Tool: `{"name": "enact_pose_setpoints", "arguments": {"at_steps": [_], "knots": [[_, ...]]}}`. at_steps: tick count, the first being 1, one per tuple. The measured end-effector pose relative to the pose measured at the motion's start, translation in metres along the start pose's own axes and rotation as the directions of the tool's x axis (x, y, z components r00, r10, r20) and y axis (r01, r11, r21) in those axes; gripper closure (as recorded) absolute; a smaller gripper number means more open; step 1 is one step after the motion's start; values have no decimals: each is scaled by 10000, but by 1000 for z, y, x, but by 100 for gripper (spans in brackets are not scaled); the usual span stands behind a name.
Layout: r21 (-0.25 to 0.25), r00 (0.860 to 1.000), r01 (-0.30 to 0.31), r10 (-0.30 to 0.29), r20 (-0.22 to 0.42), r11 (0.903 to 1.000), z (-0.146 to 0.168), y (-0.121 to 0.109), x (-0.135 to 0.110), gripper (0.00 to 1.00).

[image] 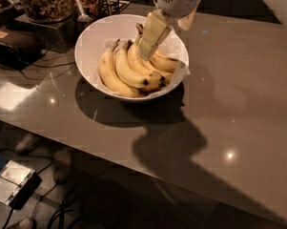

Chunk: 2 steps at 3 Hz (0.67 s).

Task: Pick banana from white bowl

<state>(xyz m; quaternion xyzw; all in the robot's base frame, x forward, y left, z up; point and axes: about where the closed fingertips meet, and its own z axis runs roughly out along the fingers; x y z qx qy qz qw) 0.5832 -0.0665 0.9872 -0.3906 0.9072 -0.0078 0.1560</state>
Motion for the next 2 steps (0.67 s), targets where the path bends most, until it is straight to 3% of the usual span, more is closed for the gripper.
{"name": "enact_pose_setpoints", "arguments": {"at_steps": [1,2], "knots": [[-40,9993,-378,378,-36,9993,7,-8,-11,39],[20,9962,-866,866,-99,9962,13,-23,-16,43]]}}
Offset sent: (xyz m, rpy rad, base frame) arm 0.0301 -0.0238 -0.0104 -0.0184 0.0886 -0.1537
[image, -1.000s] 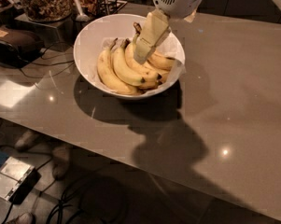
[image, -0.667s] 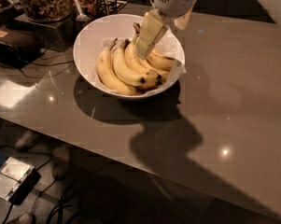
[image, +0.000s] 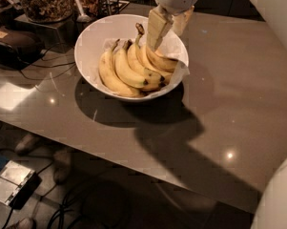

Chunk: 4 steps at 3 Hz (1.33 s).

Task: Pick banana from white bowl

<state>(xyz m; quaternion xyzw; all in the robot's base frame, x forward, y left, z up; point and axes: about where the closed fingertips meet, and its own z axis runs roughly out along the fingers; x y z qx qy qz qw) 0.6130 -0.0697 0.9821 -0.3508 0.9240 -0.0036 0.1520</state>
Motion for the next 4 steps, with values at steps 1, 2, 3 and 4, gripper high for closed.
{"name": "enact_pose_setpoints", "arguments": {"at_steps": [1,2,3,4], "knots": [[-56,9995,-248,247,-190,9997,11,-4,-2,49],[-130,9981,-400,393,-475,9991,24,-5,0,53],[-281,9962,-415,392,-783,9987,39,-2,2,54],[-414,9941,-390,346,-1029,9984,51,0,2,52]]}}
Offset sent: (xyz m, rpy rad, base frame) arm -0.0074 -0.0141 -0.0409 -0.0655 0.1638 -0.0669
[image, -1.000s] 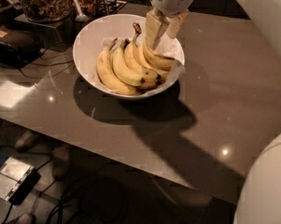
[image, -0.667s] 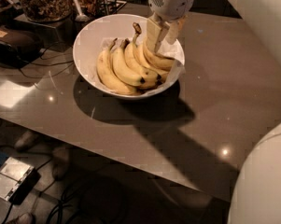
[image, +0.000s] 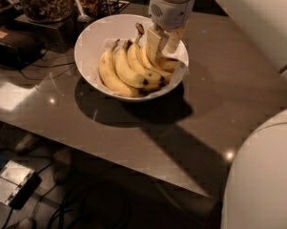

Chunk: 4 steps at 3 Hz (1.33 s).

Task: Pick banana from white bowl

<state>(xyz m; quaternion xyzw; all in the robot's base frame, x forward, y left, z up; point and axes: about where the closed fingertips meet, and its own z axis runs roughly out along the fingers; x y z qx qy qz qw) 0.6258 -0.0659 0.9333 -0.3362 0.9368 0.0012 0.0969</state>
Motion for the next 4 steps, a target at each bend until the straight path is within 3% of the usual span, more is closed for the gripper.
{"name": "enact_pose_setpoints", "arguments": {"at_steps": [2,3,4], "knots": [[-261,9993,108,-117,-358,9996,21,1,-6,51],[-236,9990,143,-153,-430,9996,27,1,-6,69],[-141,9992,274,-278,-286,9995,22,3,-6,94]]}}
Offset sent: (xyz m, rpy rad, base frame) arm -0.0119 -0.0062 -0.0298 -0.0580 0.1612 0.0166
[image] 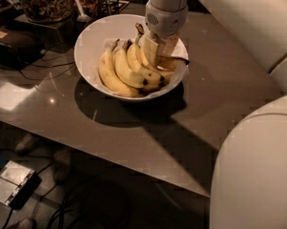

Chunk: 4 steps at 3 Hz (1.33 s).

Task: Pick banana from white bowl

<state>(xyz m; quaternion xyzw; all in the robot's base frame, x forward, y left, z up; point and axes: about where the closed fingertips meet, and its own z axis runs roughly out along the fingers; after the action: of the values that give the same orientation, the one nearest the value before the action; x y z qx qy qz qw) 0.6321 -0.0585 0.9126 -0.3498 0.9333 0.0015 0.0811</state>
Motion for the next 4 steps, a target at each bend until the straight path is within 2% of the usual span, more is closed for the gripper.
{"name": "enact_pose_setpoints", "arguments": {"at_steps": [1,2,3,4], "knots": [[3,10000,0,0,19,10000,0,0,-1,100],[-99,9960,533,-525,726,9985,-22,5,2,100],[-347,9818,1266,-1202,1473,9914,-54,8,15,100],[-512,9645,1953,-1823,1913,9794,-75,10,26,100]]}}
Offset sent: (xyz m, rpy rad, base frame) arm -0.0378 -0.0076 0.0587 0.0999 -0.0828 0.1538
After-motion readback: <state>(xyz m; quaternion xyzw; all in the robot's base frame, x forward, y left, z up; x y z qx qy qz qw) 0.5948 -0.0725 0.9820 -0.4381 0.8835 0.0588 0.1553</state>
